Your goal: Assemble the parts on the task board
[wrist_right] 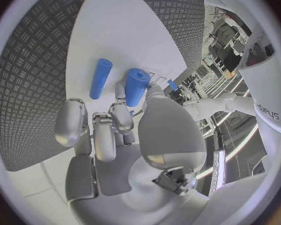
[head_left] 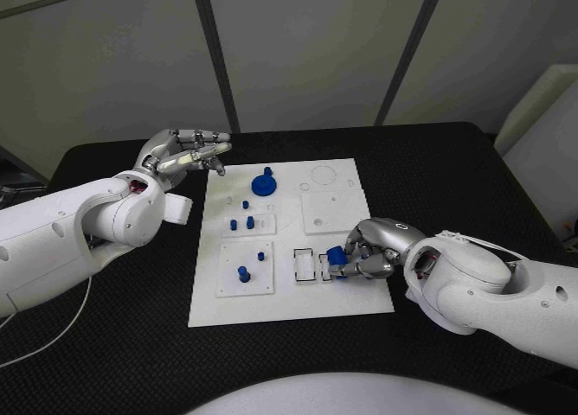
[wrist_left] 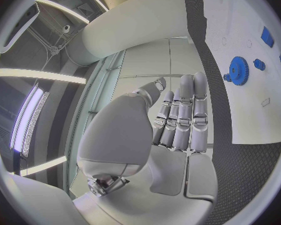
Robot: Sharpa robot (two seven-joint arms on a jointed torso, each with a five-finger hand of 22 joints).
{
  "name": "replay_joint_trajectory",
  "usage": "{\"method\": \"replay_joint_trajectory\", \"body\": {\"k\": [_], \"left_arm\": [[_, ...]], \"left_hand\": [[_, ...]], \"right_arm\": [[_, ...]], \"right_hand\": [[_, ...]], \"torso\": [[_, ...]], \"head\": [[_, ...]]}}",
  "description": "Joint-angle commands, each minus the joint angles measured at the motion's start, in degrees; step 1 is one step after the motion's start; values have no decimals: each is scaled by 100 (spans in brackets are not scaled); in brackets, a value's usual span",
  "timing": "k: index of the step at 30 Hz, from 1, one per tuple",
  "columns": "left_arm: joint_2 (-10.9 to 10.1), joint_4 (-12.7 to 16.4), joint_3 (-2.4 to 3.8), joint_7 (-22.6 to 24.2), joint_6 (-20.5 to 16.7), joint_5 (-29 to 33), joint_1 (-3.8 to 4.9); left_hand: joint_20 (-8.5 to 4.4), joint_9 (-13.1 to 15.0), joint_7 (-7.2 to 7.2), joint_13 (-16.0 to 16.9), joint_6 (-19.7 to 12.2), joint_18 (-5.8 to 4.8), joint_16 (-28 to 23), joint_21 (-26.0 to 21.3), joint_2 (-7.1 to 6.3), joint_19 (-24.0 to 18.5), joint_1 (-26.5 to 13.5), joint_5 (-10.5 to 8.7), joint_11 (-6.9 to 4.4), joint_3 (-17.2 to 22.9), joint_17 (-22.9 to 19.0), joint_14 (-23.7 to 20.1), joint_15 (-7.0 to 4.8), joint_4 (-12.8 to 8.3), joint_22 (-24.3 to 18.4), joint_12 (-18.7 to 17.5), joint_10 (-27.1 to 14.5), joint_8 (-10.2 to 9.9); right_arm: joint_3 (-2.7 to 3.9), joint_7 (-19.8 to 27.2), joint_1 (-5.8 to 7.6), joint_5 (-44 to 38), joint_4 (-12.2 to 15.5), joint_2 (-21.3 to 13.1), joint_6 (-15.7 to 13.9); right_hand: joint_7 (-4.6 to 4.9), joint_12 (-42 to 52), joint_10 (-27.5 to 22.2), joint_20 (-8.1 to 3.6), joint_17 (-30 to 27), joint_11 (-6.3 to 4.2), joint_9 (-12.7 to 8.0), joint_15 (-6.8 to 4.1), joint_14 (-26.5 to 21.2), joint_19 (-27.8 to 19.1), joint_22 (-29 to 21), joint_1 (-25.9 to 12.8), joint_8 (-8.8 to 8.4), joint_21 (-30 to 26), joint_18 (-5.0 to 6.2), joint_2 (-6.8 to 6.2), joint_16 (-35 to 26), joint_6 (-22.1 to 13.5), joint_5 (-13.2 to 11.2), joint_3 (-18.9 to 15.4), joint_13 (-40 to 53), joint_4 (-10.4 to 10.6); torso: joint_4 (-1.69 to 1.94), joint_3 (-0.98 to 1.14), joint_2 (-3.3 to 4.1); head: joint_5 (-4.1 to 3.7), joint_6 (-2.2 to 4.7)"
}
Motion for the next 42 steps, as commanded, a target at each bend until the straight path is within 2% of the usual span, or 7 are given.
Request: {"method": "replay_joint_trajectory", "body": {"k": [1,8,11,18,28,36,42], "left_arm": [[-8,18,4,10,39,15,7],[-16,16,4,11,43,15,-3],[-10,13,4,13,48,15,-7],[-11,14,4,9,50,15,-12],[1,20,4,12,60,15,-15],[7,27,4,9,59,15,-15],[14,31,4,9,60,15,-15]], "left_hand": [[-1,1,1,6,-37,-108,-24,-19,66,-29,-11,-29,10,-26,-7,-52,-4,-8,-6,31,-36,32],[-1,1,1,6,-37,-108,-24,-19,66,-29,-11,-29,10,-26,-7,-52,-4,-8,-6,31,-36,32],[-1,1,1,6,-37,-108,-24,-19,66,-29,-11,-29,10,-26,-7,-52,-4,-8,-6,31,-36,32],[-1,1,1,6,-39,-107,-24,-20,72,-30,-6,-28,10,-25,-10,-54,-5,-11,-6,35,-41,36],[-1,1,1,6,-39,-107,-24,-20,72,-30,-6,-28,10,-25,-10,-54,-5,-11,-6,35,-41,36],[-1,1,1,6,-39,-107,-24,-20,72,-30,-6,-28,10,-25,-10,-54,-5,-11,-6,35,-41,36],[-1,1,1,6,-39,-107,-24,-20,72,-30,-6,-28,10,-25,-10,-54,-5,-11,-6,35,-41,36]], "right_arm": [[-30,-113,-35,-159,31,-12,-334],[-26,-120,-36,-140,240,-126,-791],[-24,-118,-34,-48,333,-153,-1010],[-20,-80,-30,160,424,-112,-1222],[-18,-36,-28,497,265,269,-846],[-18,-37,-27,565,93,483,-524],[-17,-94,-27,573,-18,583,-468]], "right_hand": [[-48,65,74,-12,1290,-30,86,-52,564,73,71,126,88,61,-52,186,48,38,138,34,82,-30],[-79,92,114,-42,1365,-62,186,-79,578,110,148,254,168,111,-67,258,83,40,328,27,145,-33],[-82,86,114,-46,1379,-64,204,-82,581,112,155,263,179,116,-69,260,89,35,364,15,145,-29],[-83,74,112,-49,1400,-65,229,-84,585,117,168,229,198,124,-71,271,99,38,372,-13,141,-11],[-91,38,109,-53,1394,-71,291,-88,583,111,170,81,232,124,-71,307,96,39,359,-112,128,-2],[-142,7,132,-74,1382,-109,418,-116,580,98,168,-244,333,118,-67,417,91,104,97,-305,144,-1],[-161,-7,138,-85,1370,-123,469,-129,578,97,171,-279,379,117,-67,448,85,123,-9,-352,149,-2]], "torso": [[-6,6,-6],[-16,5,-16],[-5,-2,-11],[1,-3,-4],[7,-9,0],[-2,-6,4],[-6,-5,1]], "head": [[16,5],[22,38],[20,62],[37,74],[69,67],[105,69],[126,63]]}}
